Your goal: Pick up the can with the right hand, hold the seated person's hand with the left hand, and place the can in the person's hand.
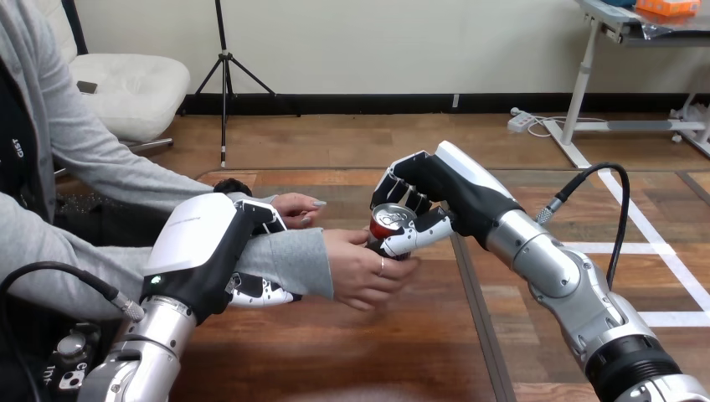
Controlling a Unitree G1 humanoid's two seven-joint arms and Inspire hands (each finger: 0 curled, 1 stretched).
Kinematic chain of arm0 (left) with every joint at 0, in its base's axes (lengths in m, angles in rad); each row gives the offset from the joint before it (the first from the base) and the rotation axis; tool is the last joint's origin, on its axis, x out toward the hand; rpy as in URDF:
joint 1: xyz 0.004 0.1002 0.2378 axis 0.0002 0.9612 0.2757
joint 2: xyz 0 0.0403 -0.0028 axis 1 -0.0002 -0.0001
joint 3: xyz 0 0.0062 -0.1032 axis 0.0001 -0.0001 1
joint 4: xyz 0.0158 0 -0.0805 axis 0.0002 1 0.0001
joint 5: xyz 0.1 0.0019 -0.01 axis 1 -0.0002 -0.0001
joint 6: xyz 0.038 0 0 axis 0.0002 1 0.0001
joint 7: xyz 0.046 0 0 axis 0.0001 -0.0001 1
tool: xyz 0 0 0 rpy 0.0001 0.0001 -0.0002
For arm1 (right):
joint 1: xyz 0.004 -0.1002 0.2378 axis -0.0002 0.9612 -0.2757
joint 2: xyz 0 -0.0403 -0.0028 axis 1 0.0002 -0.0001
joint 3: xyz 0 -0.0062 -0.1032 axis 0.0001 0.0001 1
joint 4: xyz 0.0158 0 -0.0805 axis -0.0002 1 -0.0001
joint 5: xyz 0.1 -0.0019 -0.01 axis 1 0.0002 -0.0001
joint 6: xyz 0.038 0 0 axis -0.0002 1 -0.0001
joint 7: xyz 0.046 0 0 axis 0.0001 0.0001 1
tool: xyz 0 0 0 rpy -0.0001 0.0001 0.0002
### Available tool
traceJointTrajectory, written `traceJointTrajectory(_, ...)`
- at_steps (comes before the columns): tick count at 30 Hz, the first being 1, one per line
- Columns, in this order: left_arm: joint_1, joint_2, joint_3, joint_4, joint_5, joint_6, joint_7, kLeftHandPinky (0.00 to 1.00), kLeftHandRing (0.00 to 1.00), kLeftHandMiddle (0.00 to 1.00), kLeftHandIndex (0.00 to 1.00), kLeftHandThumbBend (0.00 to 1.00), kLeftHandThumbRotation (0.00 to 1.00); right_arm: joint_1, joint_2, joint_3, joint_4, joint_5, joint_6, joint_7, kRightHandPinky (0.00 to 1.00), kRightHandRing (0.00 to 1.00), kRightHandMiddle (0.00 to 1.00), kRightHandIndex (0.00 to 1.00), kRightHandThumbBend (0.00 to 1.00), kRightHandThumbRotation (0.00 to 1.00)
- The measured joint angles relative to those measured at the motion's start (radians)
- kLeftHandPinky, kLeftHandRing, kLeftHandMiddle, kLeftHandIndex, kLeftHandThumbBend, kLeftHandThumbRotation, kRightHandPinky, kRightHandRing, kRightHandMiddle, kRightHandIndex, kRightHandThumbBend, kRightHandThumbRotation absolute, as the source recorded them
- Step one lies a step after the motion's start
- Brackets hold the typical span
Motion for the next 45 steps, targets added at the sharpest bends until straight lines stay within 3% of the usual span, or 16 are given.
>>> traceJointTrajectory(45, 0.014, -0.027, 0.009, 0.004, -0.001, -0.004, 0.053, 0.28, 0.35, 0.40, 0.42, 0.72, 0.00, -0.007, 0.001, -0.001, -0.030, 0.005, 0.000, 0.021, 0.33, 0.36, 0.39, 0.41, 0.65, 0.00)
